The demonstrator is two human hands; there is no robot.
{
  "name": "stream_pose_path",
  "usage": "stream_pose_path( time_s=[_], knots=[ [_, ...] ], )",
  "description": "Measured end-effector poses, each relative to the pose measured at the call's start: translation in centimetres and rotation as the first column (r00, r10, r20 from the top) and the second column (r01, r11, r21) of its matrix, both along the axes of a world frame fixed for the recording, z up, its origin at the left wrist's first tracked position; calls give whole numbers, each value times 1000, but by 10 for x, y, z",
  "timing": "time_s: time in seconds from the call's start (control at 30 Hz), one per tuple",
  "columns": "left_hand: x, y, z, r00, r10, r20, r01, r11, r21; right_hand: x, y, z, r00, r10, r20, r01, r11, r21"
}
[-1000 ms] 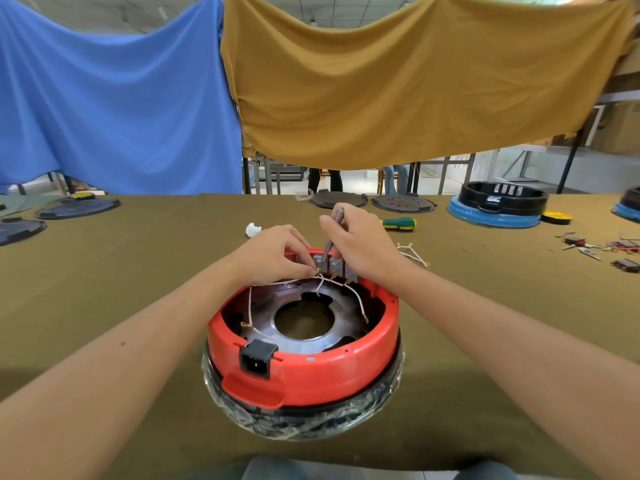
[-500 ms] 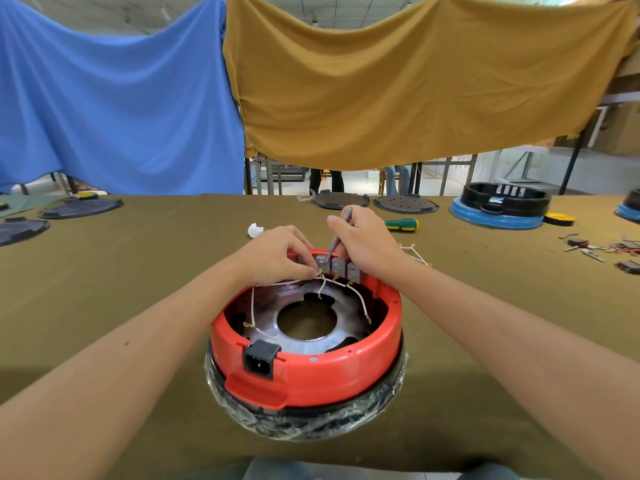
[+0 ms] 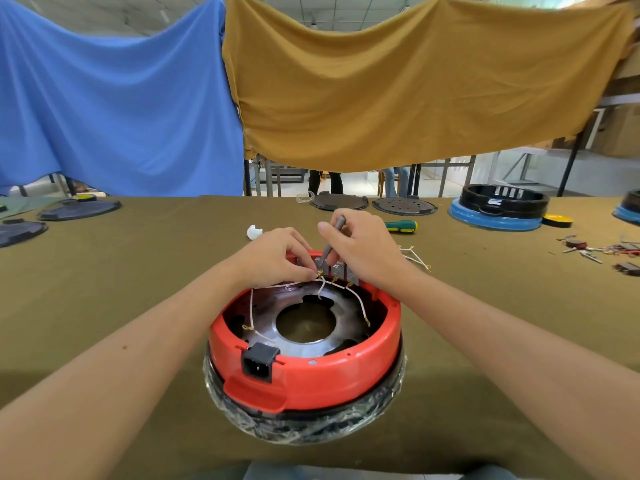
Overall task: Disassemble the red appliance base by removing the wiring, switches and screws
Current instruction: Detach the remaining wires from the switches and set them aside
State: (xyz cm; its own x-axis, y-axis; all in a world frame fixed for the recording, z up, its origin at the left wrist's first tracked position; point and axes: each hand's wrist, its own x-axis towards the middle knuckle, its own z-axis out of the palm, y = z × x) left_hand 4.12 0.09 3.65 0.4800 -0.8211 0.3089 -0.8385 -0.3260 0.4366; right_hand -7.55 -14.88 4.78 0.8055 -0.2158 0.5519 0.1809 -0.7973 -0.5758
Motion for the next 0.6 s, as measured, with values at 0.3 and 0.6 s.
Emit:
stream_pose_path(
  time_s=[0.3,0.6],
  knots=[
    [0,0,0,1000,-2,1,2,1000,-12,-5,8,0,994,-2,107,28,968,-250],
    [1,-1,0,1000,-6,10,6,1000,-16,-4,7,-3,991,10,131,37,937,-347]
  ],
)
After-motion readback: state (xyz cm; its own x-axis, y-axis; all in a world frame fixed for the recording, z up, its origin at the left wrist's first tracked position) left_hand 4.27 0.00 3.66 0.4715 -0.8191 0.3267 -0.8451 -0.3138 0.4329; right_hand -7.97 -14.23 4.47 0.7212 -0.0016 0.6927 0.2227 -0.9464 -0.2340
